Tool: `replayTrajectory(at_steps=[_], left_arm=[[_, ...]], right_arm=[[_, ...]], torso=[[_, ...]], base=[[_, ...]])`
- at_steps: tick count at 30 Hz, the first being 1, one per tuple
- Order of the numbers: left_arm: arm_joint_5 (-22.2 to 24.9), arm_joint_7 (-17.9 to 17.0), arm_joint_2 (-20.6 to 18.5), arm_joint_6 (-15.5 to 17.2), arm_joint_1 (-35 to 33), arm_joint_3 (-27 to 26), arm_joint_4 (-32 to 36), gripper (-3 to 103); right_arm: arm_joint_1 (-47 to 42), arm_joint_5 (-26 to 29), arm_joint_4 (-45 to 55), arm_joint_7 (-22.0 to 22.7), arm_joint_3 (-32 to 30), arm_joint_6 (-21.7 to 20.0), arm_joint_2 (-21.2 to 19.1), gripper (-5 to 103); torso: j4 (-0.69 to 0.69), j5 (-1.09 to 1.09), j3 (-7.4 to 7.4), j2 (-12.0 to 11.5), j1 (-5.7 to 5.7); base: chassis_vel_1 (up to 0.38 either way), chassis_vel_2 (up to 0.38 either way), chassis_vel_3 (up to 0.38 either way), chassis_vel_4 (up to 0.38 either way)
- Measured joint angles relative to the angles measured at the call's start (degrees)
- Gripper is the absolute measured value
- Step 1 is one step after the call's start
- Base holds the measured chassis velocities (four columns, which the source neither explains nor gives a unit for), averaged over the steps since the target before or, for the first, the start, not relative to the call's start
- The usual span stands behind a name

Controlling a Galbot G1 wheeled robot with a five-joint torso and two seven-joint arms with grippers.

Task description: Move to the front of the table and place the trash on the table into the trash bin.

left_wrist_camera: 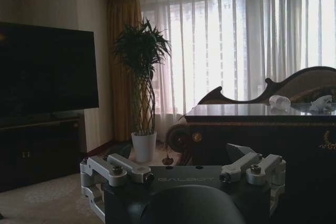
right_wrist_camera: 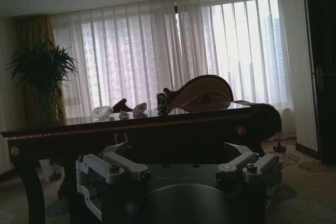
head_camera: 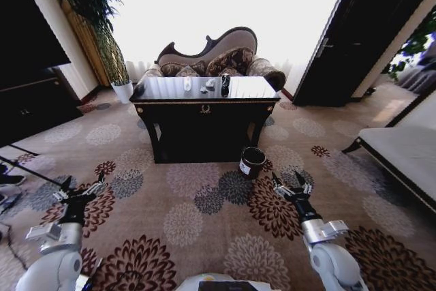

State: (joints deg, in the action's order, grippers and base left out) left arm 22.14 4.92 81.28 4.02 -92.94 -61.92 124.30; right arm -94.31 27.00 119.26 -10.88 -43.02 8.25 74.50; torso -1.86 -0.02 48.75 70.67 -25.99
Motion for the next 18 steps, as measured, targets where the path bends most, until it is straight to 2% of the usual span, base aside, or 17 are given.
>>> replayTrajectory(at_steps=[7, 18], left_arm=[[-0.1, 0.4, 0.1, -0.2, 0.0, 0.2, -0.1, 100], [-0.4, 0.5, 0.1, -0.5, -0.2, 0.2, -0.4, 100]], right_arm=[[0.1, 0.0, -0.1, -0.1, -0.1, 0.0, 0.0, 100], [0.0, 0.5, 0.0, 0.0, -0.2, -0.2, 0.1, 100]], torso=[[0.0, 0.02, 0.0, 0.0, -0.01], [0.0, 0.0, 0.01, 0.0, -0.03]], base=[[-0.156, 0.136, 0.157, -0.137], [-0.187, 0.205, 0.191, -0.213]])
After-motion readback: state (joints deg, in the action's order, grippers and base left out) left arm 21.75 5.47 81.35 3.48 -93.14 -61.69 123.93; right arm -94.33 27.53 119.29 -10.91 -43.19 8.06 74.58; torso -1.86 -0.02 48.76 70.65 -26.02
